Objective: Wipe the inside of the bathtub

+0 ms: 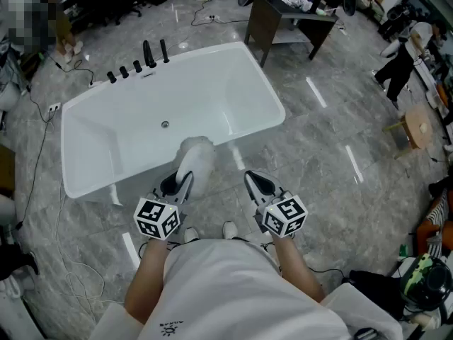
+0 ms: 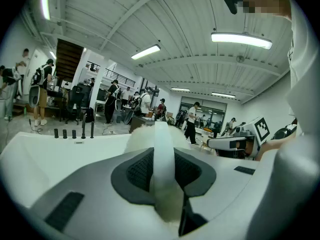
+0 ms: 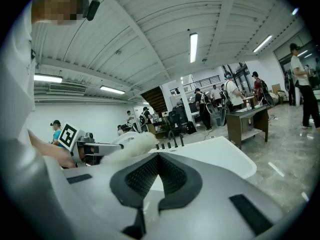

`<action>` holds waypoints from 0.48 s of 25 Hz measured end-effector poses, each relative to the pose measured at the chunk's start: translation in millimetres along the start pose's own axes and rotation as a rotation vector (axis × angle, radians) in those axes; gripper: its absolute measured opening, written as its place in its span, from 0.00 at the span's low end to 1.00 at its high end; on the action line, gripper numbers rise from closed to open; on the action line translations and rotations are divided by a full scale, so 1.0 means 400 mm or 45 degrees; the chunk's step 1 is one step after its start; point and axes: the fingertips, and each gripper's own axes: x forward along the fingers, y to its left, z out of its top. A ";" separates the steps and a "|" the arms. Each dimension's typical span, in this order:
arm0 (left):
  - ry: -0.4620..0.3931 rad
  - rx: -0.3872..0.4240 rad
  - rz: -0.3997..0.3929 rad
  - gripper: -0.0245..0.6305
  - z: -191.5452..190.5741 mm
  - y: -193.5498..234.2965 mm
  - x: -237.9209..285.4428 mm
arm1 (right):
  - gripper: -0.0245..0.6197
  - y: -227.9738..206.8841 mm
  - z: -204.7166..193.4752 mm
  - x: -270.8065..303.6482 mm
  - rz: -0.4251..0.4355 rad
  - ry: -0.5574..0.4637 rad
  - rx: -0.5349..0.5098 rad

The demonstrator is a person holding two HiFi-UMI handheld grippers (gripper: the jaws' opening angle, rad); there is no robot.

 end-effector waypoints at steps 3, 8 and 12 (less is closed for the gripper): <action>-0.006 -0.002 0.007 0.19 -0.007 -0.005 0.002 | 0.07 -0.005 -0.012 -0.006 0.006 0.007 -0.002; -0.006 0.006 0.017 0.19 -0.003 -0.026 0.017 | 0.07 -0.020 -0.017 -0.021 0.017 0.015 -0.003; -0.002 0.009 0.022 0.19 -0.001 -0.035 0.029 | 0.07 -0.033 -0.020 -0.025 0.035 0.017 0.019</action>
